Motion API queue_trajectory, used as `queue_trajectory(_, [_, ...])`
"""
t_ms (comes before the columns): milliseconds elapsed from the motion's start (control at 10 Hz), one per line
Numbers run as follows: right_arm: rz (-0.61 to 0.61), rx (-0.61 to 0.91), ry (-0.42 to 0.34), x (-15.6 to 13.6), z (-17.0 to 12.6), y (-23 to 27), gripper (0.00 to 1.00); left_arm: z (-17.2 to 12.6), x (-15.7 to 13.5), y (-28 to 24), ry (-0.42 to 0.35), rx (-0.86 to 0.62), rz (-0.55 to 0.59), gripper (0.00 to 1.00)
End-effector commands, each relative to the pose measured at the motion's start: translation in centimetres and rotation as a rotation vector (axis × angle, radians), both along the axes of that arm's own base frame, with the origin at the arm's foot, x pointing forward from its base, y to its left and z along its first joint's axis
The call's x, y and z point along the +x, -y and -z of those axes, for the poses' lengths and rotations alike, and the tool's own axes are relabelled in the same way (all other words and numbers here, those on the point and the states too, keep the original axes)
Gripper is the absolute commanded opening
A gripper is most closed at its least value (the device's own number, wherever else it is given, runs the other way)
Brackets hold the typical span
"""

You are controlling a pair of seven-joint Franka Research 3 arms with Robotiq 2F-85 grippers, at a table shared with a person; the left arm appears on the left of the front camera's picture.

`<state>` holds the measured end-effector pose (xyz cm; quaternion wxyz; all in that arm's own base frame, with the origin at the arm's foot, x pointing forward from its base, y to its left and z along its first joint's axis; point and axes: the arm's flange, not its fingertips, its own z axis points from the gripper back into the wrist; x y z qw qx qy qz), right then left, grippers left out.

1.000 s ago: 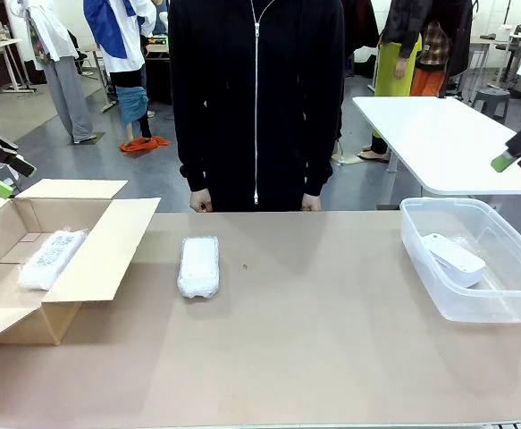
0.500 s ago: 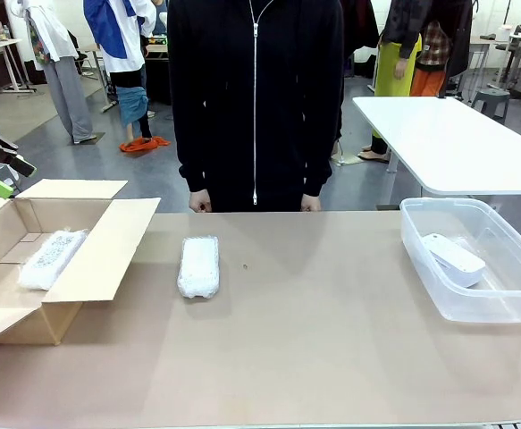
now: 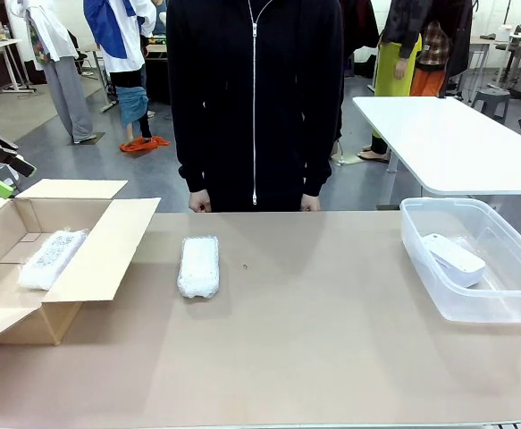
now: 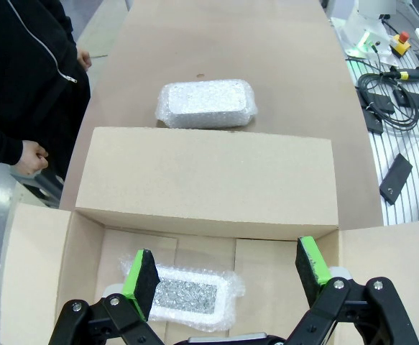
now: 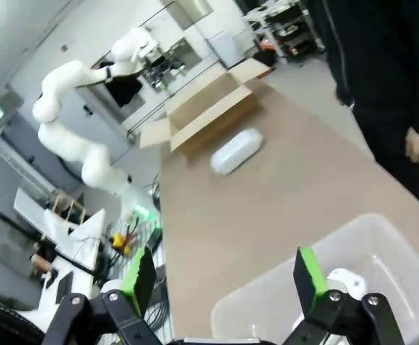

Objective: Separate and place wrapped and unwrapped clocks.
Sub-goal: Pick up the Digital clock indicated by the person.

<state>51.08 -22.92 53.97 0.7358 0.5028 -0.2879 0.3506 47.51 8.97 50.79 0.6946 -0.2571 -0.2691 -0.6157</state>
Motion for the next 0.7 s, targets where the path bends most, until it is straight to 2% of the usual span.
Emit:
queue_trajectory(0, [0.047,-0.063,-0.008,-0.5,1.0,-1.9,1.0,-0.1,-0.2,0.0,-0.003,0.01,0.006,1.0])
queue_trajectory(200, [0.002,-0.128,0.033,-1.0,2.0,-2.4,1.0,-0.1,-0.2,0.0,-0.003,0.01,0.006,1.0])
queue_trajectory(400, [-0.049,-0.146,0.107,-1.8,1.7,-3.0,1.0,-0.1,-0.2,0.0,-0.003,0.01,0.006,1.0])
queue_trajectory(600, [-0.065,-0.181,0.136,-2.2,1.4,-3.6,1.0,-0.1,-0.2,0.0,-0.003,0.01,0.006,1.0])
